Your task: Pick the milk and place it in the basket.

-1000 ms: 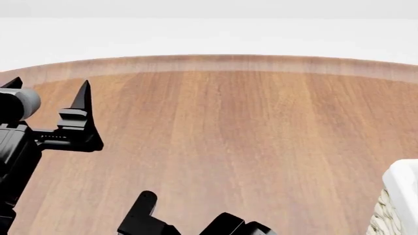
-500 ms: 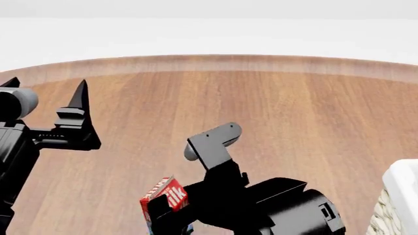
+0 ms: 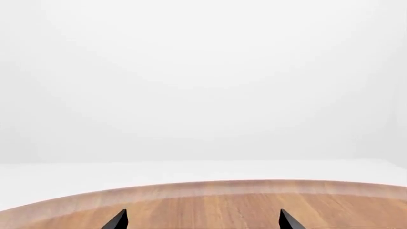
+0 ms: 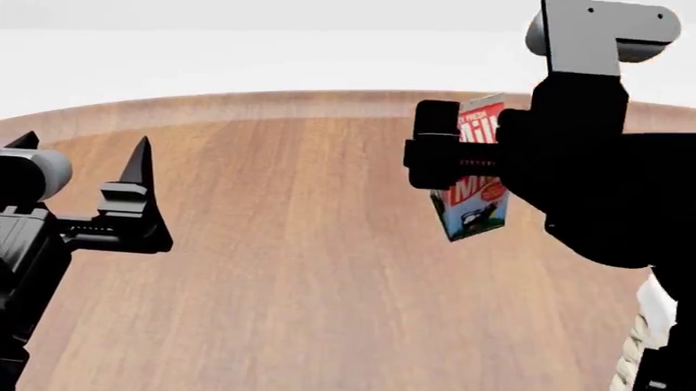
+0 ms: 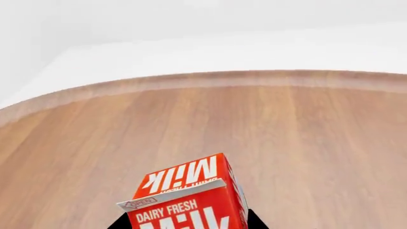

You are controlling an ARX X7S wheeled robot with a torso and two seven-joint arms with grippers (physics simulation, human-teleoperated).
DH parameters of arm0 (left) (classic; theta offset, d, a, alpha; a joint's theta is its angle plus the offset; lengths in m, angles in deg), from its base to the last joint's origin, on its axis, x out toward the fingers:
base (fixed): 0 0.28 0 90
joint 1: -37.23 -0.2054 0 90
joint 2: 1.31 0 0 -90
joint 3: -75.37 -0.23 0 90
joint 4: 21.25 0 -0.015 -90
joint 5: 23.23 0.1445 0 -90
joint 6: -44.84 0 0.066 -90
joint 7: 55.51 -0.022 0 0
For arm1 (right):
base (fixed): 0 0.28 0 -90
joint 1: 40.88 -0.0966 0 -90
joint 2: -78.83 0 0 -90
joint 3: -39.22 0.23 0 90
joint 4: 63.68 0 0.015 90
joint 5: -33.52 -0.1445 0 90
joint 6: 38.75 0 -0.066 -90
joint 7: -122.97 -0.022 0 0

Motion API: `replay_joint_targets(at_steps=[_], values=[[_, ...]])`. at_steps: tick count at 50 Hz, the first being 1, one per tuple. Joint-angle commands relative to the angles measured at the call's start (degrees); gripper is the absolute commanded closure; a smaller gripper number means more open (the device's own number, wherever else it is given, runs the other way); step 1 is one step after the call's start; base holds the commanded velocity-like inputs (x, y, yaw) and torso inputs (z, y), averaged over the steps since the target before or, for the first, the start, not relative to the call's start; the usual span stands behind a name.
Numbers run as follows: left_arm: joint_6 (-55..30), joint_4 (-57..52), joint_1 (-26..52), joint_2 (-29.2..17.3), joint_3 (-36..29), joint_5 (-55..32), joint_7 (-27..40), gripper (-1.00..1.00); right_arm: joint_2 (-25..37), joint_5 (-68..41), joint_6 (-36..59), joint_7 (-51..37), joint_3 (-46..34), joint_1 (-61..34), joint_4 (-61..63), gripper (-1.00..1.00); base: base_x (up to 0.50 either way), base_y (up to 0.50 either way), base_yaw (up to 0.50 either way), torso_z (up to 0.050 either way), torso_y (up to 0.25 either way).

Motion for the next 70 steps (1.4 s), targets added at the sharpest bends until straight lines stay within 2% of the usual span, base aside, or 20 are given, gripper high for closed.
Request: replay_joint_targets(at_steps=[1, 4, 7, 24, 40, 55, 70], values=[[0.47, 0.43, -0.05, -0.21, -0.31, -0.08, 0.05, -1.00, 6.98, -12.94, 4.97, -19.47, 6.38, -9.12, -0.28, 1.00, 0.00, 0.00, 0.00, 0.000, 0.000], [0.55, 0.50, -0.02, -0.26, -0.29, -0.17, 0.08, -1.00, 8.10, -15.87, 4.65, -22.32, 6.98, -9.04, -0.64, 1.00, 0.00, 0.00, 0.00, 0.000, 0.003], [0.92, 1.16, 0.12, -0.27, -0.49, 0.03, -0.02, -1.00, 12.75, -22.43, 5.05, -30.20, 10.00, -7.78, 0.20, 1.00, 0.00, 0.00, 0.00, 0.000, 0.000], [1.59, 1.41, -0.29, -0.58, -1.17, 0.08, 0.18, -1.00, 22.15, -32.77, 2.64, -43.08, 15.71, -0.42, 2.74, 1.00, 0.00, 0.00, 0.00, 0.000, 0.001], [2.47, 2.01, -0.79, -0.93, -1.72, 0.19, 0.16, -1.00, 26.86, -35.81, -0.46, -46.44, 20.97, 8.46, 5.45, 1.00, 0.00, 0.00, 0.00, 0.000, 0.001], [2.58, 2.15, -0.53, -1.14, -2.03, 0.00, 0.47, -1.00, 28.28, -36.50, -3.61, -47.33, 25.44, 15.51, 7.29, 1.00, 0.00, 0.00, 0.00, 0.001, 0.001], [2.97, 2.15, -0.73, -1.38, -2.53, 0.00, 0.74, -1.00, 28.55, -32.43, -7.41, -40.13, 27.61, 23.46, 8.53, 1.00, 0.00, 0.00, 0.00, 0.000, 0.001]])
